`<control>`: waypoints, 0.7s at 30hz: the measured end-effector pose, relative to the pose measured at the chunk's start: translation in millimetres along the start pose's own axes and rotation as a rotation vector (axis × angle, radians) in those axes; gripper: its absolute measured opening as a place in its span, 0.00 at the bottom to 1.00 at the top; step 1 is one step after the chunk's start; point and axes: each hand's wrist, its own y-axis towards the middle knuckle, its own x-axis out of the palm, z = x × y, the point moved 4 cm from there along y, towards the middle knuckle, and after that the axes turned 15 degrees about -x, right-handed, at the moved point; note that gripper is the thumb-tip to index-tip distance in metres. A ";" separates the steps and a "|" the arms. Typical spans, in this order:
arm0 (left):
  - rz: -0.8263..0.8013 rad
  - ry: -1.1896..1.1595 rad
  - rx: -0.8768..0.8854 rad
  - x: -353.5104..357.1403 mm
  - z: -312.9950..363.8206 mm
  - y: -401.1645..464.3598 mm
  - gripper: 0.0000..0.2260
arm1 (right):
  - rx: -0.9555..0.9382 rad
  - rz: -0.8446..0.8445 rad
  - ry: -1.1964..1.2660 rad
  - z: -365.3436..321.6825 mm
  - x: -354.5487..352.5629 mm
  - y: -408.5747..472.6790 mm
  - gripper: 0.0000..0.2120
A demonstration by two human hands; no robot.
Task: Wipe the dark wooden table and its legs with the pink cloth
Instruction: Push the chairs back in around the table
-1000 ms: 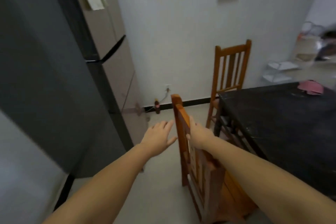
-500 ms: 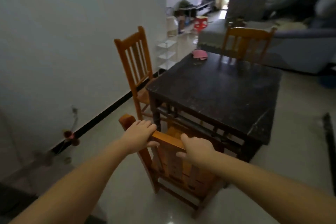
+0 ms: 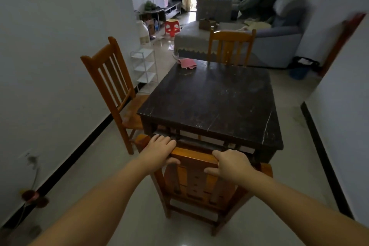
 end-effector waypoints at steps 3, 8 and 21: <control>-0.020 -0.022 -0.016 -1.1 -1.3 24.7 0.21 | -0.009 0.006 0.001 14.5 -7.0 13.8 0.18; -0.005 -0.053 -0.003 -3.2 6.4 61.3 0.19 | 0.006 0.003 -0.031 49.8 -14.1 32.5 0.19; -0.016 -0.027 -0.004 -10.2 11.1 109.0 0.21 | 0.007 -0.040 -0.034 87.4 -26.5 62.2 0.19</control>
